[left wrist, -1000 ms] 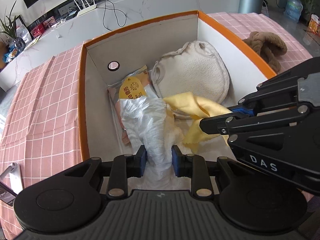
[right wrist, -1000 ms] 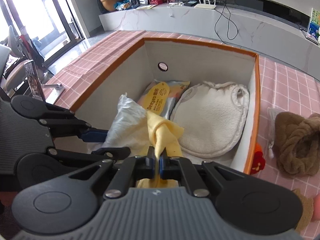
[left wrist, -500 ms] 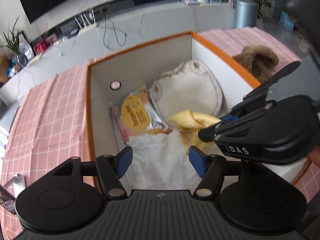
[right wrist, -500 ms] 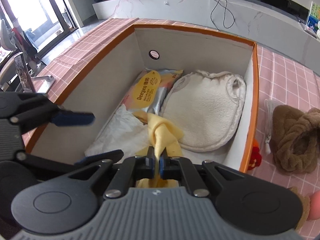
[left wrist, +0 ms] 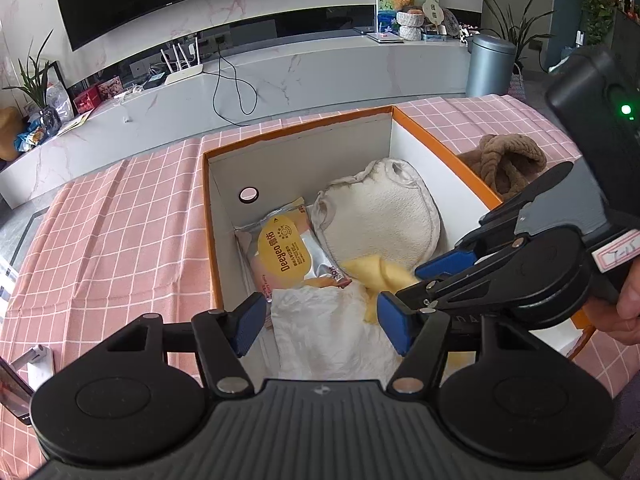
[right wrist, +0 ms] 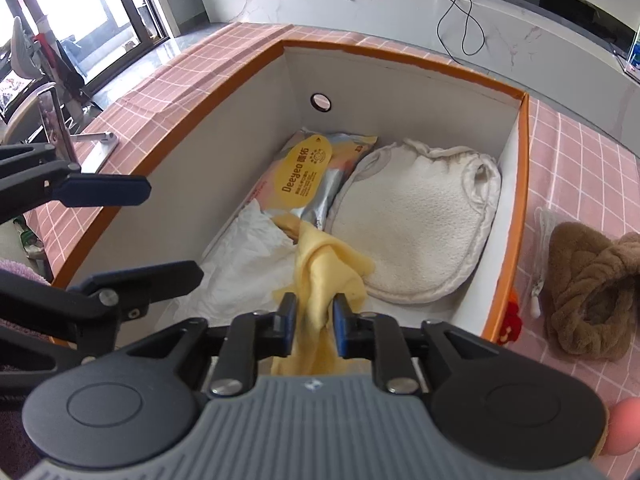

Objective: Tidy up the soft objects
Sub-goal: 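Lower both cloths into the box and open both tools, then move both tools back toward the remaining soft items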

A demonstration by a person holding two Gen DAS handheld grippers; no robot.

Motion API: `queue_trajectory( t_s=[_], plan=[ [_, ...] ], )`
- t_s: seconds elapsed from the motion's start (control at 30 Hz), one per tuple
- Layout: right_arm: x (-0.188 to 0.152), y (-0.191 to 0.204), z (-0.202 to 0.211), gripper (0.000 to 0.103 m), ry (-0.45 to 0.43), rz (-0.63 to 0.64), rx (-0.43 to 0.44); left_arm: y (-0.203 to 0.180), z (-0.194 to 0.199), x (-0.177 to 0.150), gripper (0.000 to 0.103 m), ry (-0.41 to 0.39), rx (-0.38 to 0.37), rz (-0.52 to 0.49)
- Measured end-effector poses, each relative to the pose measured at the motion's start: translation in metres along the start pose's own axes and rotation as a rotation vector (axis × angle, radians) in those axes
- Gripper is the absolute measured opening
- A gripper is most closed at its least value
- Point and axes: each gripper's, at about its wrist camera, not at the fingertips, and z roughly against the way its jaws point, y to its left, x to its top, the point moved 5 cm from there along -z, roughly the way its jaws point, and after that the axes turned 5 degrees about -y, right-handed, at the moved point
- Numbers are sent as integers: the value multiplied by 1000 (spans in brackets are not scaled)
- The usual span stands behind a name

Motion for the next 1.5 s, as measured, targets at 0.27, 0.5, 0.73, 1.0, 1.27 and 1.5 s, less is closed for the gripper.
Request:
queue_trajectory(
  t_s=[0.27, 0.5, 0.73, 1.0, 1.27, 1.5],
  plan=[
    [7, -1, 42, 38, -128, 78, -117, -3, 14, 7, 75, -42, 12, 41],
    [-5, -17, 91, 46, -268, 59, -198, -12, 29, 14, 75, -126, -57, 175],
    [-36, -47, 139, 47, -381, -34, -286, -47, 36, 24, 74, -186, -124, 184],
    [-80, -87, 165, 47, -401, -132, -367, -106, 25, 29, 74, -175, -225, 93],
    [-113, -122, 159, 47, -357, -206, -441, -152, 4, 26, 72, -110, -323, -21],
    [-138, -148, 136, 48, -277, -298, -397, -173, -15, 19, 72, -38, -350, -96]
  ],
)
